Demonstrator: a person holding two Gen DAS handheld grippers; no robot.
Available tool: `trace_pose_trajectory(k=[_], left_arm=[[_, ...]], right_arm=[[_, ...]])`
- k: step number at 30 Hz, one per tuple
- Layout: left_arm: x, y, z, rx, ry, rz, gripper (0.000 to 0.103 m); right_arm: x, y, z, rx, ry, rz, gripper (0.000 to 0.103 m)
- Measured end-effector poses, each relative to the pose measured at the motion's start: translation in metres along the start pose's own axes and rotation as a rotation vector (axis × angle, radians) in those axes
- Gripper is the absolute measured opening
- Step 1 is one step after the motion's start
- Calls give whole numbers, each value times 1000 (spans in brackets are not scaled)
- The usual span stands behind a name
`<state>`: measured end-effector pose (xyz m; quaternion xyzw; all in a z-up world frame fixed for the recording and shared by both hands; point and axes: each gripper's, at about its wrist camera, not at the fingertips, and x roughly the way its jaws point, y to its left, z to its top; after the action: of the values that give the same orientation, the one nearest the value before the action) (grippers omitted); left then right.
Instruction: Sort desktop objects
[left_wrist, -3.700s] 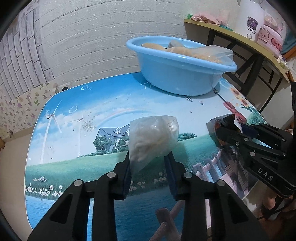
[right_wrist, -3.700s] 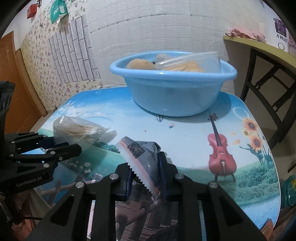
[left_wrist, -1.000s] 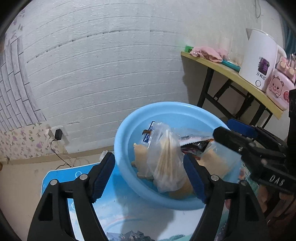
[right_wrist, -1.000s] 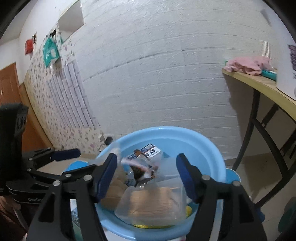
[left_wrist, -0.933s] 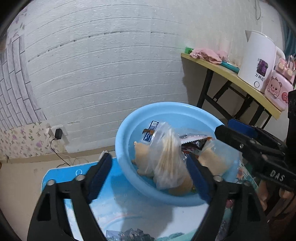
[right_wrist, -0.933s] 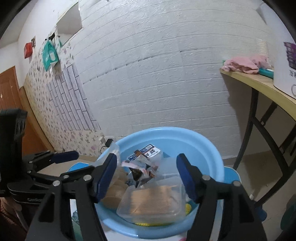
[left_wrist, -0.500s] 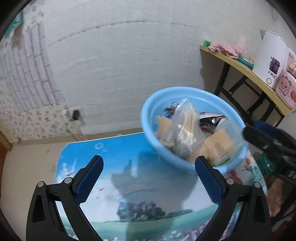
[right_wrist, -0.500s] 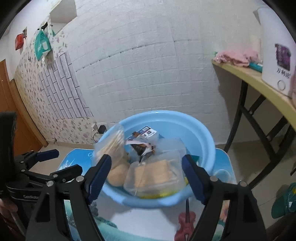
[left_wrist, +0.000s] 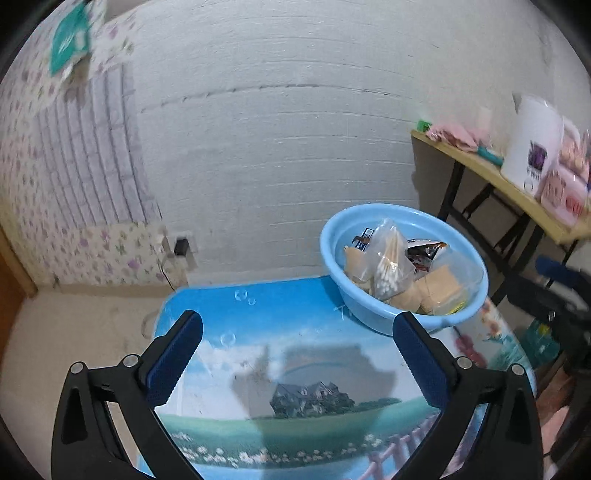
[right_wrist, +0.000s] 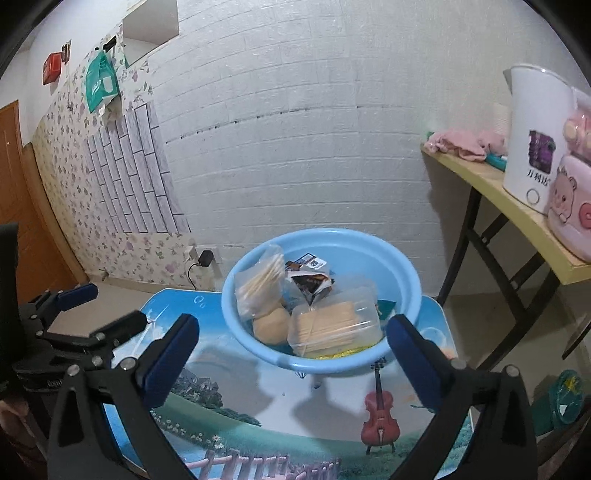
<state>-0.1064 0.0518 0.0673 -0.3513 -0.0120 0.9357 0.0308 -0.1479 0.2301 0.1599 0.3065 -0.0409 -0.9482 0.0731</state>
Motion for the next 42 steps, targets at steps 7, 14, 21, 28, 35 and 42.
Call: trace_pose_trajectory(k=[7, 14, 21, 28, 35, 42], left_arm=[[-2, 18, -15, -70, 31, -9, 103], [-10, 13, -20, -27, 35, -23, 103], [-8, 9, -23, -21, 61, -8, 103], [-3, 10, -27, -31, 86, -10, 103], [-1, 8, -29, -30, 99, 9, 103], [-4, 3, -30, -11, 87, 15, 103]], right_arm=[[0, 8, -8, 3, 39, 0, 103], [0, 8, -12, 12, 61, 3, 103], [-1, 7, -13, 12, 66, 1, 103], [4, 3, -16, 17, 79, -5, 103], [1, 6, -18, -4, 61, -2, 103], [0, 13, -21, -38, 50, -3, 103]])
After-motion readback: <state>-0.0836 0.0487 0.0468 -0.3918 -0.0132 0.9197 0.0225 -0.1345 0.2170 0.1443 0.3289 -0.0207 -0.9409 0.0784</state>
